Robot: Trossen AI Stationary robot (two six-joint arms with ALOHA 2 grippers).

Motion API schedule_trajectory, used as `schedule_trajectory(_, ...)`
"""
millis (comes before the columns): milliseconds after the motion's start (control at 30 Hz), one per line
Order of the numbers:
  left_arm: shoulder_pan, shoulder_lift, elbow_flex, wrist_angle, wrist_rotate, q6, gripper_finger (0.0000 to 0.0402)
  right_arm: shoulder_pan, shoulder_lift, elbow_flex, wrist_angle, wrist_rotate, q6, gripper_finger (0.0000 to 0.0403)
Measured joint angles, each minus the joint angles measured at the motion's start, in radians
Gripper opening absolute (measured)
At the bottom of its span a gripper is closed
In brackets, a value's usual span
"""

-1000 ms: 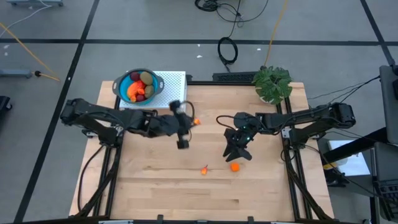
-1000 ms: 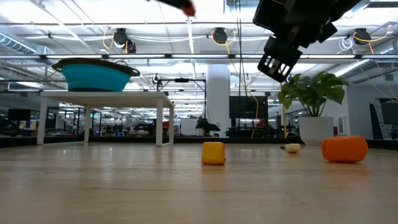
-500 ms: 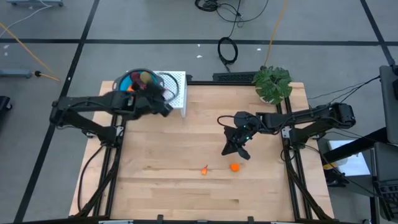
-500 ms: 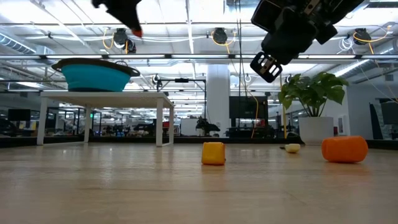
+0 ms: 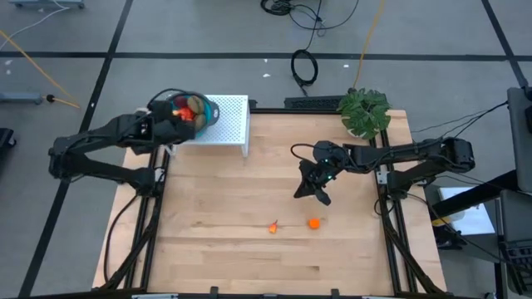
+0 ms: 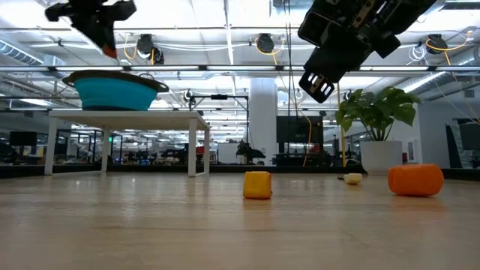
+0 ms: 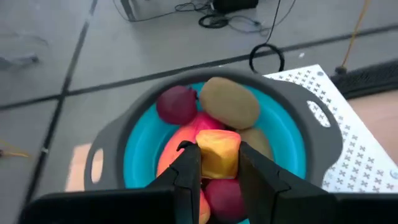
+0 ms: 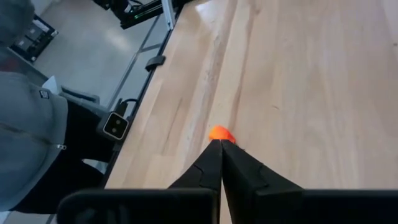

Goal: Pick & Place Fruit
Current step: Put the orange peach into the blue strainer bowl on the shelf

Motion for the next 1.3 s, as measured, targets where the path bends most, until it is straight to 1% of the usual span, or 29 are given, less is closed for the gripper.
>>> schedule_trajectory(167,-0.001,-0.133,-0.137,0.073,0.001,-0.075,0.0076,-0.023,0.000,0.000,0.002,-0.002,0.000,0.0001)
schedule_trajectory(300,-0.001,-0.223,-0.234,0.147,-0.001,-0.104,0.0076,-0.026,0.000,0.000,0.002,-0.002,0.008,0.0001)
schedule_trajectory(400,-0.001,-0.274,-0.309,0.210,-0.015,-0.126,0.0076,-0.025,0.000,0.000,0.002,-0.003,0.009,0.0001)
schedule_trajectory(533,-0.001,-0.308,-0.386,0.277,-0.038,-0.164,0.0076,-0.025,0.000,0.000,0.002,-0.002,0.011,0.0001)
schedule_trajectory(667,0.000,-0.307,-0.426,0.300,-0.052,-0.178,0.0076,-0.025,0.000,0.000,0.003,-0.002,0.022,0.0001)
schedule_trajectory(833,0.019,-0.306,-0.463,0.299,-0.096,-0.233,0.0076,-0.025,0.000,0.000,0.003,-0.001,0.025,0.0001)
schedule_trajectory(1100,0.032,-0.307,-0.464,0.300,-0.088,-0.235,0.0077,-0.025,0.000,0.000,0.003,0.000,0.045,0.0001)
schedule_trajectory(1300,0.032,-0.307,-0.464,0.301,-0.043,-0.233,0.0081,-0.025,0.000,0.000,0.003,0.000,0.045,0.0001)
